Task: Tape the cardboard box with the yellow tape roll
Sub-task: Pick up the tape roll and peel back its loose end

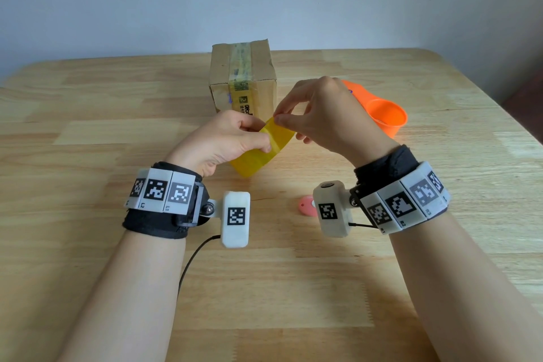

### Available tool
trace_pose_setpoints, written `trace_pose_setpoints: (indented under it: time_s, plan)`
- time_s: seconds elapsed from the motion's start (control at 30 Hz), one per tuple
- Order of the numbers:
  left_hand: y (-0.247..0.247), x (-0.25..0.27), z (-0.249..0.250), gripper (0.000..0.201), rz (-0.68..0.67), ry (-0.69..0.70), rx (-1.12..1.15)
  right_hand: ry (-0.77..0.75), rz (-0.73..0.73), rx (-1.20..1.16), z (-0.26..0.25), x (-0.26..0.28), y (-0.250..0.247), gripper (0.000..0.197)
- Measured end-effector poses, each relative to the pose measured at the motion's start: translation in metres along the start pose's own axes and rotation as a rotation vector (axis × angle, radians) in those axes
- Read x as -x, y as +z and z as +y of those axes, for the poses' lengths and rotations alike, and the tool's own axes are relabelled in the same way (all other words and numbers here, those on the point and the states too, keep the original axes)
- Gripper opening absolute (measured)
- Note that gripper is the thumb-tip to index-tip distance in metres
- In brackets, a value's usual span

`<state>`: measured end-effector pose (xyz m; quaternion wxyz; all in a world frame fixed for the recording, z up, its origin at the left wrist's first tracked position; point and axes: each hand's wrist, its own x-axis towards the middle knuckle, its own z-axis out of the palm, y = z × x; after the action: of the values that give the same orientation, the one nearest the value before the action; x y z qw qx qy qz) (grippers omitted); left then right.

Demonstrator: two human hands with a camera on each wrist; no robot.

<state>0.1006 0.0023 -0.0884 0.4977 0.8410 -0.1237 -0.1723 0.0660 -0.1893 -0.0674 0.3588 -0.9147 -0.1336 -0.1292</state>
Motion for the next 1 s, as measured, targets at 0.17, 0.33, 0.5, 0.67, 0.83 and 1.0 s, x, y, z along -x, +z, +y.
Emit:
trace_pose_setpoints:
  time_s: [0.17, 0.33, 0.5, 0.67, 0.83, 1.0]
  plan:
    - [0.000, 0.000, 0.000, 0.022, -0.021, -0.010, 0.003, -0.055, -0.002, 0.002, 0.006, -0.001, 0.003, 0.015]
    - [0.001, 0.001, -0.001, 0.032, -0.028, -0.012, 0.022, -0.107, -0.025, 0.023, 0.012, -0.004, 0.011, 0.007]
    - [0.001, 0.001, -0.001, 0.036, -0.010, -0.019, -0.003, -0.112, -0.079, 0.076, 0.013, -0.004, 0.011, 0.002]
    - [0.001, -0.001, -0.002, 0.041, 0.023, -0.017, 0.072, -0.081, 0.010, 0.051, 0.013, -0.003, 0.010, 0.005]
    - [-0.001, -0.002, -0.004, 0.042, 0.053, -0.030, 0.121, -0.062, 0.047, 0.057, 0.017, -0.004, 0.007, 0.014]
    - [0.000, -0.003, -0.004, 0.043, 0.051, -0.031, 0.118, -0.100, 0.055, 0.038, 0.018, -0.005, 0.008, 0.006]
